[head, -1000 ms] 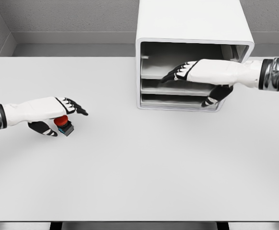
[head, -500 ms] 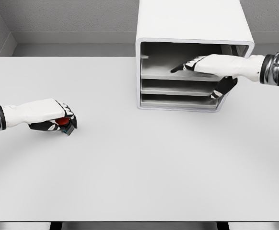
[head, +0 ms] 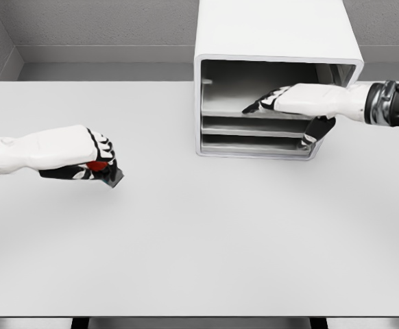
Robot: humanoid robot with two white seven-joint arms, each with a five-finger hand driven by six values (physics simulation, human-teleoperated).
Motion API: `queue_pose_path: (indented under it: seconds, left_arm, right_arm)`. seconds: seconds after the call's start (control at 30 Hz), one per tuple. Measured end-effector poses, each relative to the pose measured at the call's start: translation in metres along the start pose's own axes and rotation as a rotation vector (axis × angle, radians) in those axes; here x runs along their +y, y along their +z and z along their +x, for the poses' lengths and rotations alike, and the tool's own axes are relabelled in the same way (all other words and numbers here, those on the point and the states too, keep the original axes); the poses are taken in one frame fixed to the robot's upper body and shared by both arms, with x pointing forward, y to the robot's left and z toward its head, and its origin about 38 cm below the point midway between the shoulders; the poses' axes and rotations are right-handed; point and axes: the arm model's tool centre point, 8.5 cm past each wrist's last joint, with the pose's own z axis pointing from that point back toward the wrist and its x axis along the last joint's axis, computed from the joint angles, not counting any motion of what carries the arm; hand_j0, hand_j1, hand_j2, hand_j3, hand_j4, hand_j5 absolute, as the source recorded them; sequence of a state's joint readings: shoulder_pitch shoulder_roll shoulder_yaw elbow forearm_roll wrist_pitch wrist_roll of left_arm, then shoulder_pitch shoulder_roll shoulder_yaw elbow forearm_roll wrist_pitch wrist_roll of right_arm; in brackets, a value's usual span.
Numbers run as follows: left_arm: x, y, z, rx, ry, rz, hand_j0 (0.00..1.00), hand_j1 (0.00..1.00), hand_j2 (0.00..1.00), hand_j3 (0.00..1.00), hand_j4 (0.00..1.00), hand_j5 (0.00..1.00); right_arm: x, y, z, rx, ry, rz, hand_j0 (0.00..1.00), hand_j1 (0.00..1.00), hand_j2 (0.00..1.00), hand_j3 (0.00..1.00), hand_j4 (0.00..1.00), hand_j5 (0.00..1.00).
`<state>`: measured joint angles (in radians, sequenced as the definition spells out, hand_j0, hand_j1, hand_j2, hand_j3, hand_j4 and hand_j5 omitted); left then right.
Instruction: Slide open multi-storey tabletop storage cabinets and put open load switch and slide close multi-storey tabletop storage cabinets
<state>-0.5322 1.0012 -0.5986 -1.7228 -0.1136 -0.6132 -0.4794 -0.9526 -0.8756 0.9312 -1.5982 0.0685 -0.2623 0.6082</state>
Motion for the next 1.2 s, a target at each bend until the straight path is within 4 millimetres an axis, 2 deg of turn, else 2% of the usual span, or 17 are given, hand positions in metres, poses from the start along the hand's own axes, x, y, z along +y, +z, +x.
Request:
queue_pose_path:
  seconds: [0.47, 0.53, 0.63, 0.8, 0.97, 1.2]
  left_arm:
    - [0.05, -0.001, 0.013, -0.054, -0.074, 0.082, 0.4, 0.4, 0.4, 0.4, 0.4, 0.4]
    - [0.051, -0.001, 0.013, -0.06, -0.066, 0.084, 0.4, 0.4, 0.4, 0.4, 0.4, 0.4]
    - [0.058, -0.001, 0.014, -0.067, -0.07, 0.092, 0.4, 0.4, 0.4, 0.4, 0.4, 0.4]
    - [0.067, 0.0, 0.016, -0.08, -0.073, 0.105, 0.4, 0.4, 0.4, 0.4, 0.4, 0.4]
    - [0.078, -0.004, 0.019, -0.102, -0.085, 0.13, 0.4, 0.4, 0.4, 0.4, 0.4, 0.4]
    - [0.104, -0.036, 0.036, -0.204, -0.125, 0.209, 0.4, 0.4, 0.4, 0.4, 0.4, 0.4]
  right_arm:
    - [0.003, 0.005, 0.026, -0.152, -0.018, -0.008, 1.0, 1.0, 1.0, 1.0, 1.0, 1.0]
    - [0.006, 0.009, 0.029, -0.187, 0.0, -0.004, 1.0, 1.0, 1.0, 1.0, 1.0, 1.0]
    - [0.014, 0.015, 0.033, -0.246, -0.004, -0.003, 1.0, 1.0, 1.0, 1.0, 1.0, 1.0]
    - [0.036, 0.026, 0.032, -0.286, 0.084, 0.059, 1.0, 1.0, 1.0, 1.0, 1.0, 1.0]
    - [0.025, 0.05, 0.027, -0.3, 0.037, 0.013, 1.0, 1.0, 1.0, 1.0, 1.0, 1.0]
    - [0.013, 0.077, 0.021, -0.309, -0.054, -0.052, 1.0, 1.0, 1.0, 1.0, 1.0, 1.0]
